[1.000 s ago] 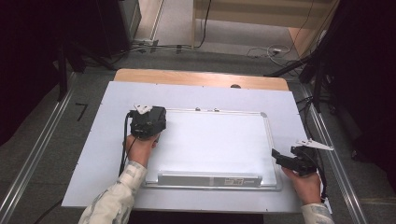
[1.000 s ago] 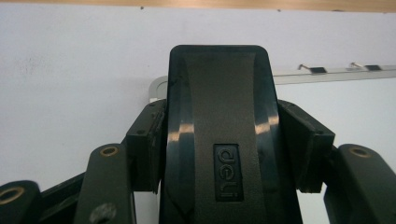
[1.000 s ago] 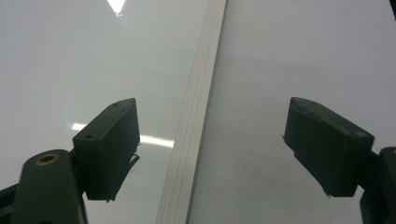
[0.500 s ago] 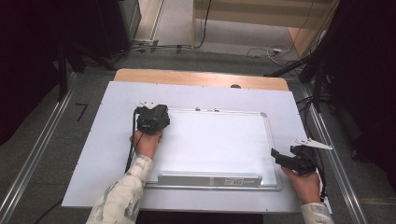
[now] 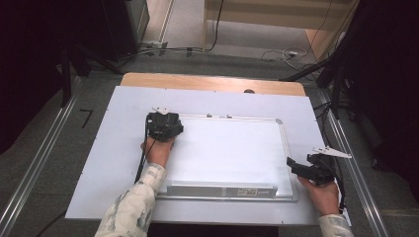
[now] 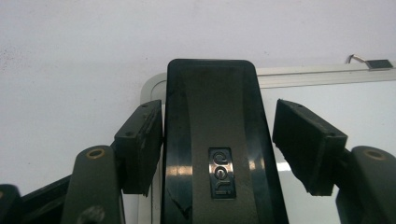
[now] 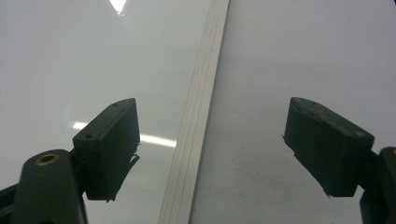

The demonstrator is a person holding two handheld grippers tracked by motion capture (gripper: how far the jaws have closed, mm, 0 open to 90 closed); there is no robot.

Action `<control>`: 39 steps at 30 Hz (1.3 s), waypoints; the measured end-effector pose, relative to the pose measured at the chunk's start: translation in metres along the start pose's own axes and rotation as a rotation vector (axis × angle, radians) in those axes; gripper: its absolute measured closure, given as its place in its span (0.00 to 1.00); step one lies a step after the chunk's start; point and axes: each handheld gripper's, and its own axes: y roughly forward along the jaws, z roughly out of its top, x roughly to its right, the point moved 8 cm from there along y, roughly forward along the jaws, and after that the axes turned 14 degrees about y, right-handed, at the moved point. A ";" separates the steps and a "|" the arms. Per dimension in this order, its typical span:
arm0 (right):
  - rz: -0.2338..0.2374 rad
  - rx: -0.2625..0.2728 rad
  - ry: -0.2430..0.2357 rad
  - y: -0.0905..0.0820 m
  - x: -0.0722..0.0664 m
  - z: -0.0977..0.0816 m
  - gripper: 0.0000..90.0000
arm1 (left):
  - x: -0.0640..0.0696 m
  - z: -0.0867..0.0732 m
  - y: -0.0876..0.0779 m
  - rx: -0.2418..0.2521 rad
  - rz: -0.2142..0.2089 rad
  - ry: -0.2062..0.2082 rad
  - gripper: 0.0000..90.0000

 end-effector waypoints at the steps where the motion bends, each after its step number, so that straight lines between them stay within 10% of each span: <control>1: 0.001 0.001 0.000 0.000 0.000 0.000 0.19 | 0.000 0.000 -0.001 0.000 -0.002 -0.001 0.35; 39: -0.007 0.009 0.002 -0.003 0.002 0.000 0.19 | -0.021 -0.026 -0.083 0.158 -0.135 -0.005 0.26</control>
